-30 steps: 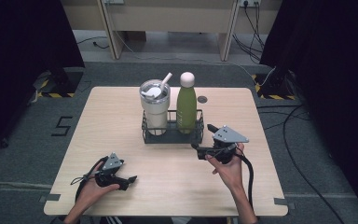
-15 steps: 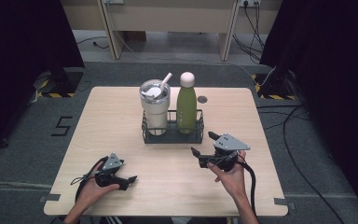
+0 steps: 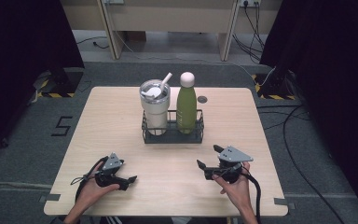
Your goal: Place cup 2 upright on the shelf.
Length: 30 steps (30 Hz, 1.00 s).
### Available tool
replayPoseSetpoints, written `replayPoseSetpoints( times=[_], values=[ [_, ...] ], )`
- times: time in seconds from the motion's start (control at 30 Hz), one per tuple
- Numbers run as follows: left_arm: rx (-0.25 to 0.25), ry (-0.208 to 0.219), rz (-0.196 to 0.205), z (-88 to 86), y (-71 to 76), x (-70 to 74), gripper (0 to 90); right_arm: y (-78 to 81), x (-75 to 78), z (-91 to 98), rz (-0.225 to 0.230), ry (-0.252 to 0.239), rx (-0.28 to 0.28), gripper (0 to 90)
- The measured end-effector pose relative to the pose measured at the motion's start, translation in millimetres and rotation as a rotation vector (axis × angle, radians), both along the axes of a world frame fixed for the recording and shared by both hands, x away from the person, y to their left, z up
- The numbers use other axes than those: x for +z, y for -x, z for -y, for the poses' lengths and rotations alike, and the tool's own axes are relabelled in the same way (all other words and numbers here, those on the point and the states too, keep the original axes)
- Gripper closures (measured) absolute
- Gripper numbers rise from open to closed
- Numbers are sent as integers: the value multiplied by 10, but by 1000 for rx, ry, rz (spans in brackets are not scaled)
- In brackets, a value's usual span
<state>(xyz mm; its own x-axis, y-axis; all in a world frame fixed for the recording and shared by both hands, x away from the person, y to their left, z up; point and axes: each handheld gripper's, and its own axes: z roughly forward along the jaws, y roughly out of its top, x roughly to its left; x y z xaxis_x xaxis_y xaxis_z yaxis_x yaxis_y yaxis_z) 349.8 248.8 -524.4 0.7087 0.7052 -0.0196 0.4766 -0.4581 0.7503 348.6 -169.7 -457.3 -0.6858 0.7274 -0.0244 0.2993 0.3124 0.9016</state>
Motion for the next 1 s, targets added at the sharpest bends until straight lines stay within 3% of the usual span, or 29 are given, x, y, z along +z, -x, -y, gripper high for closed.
replayPoseSetpoints(
  times=[0.57,1.0],
  values=[
    [-1,0,0,0,0,0,121,139,-249,194,-80,16,-30,162],
    [-1,0,0,-1,0,0,120,190,-400,262,-162,79,-46,166]
  ],
)
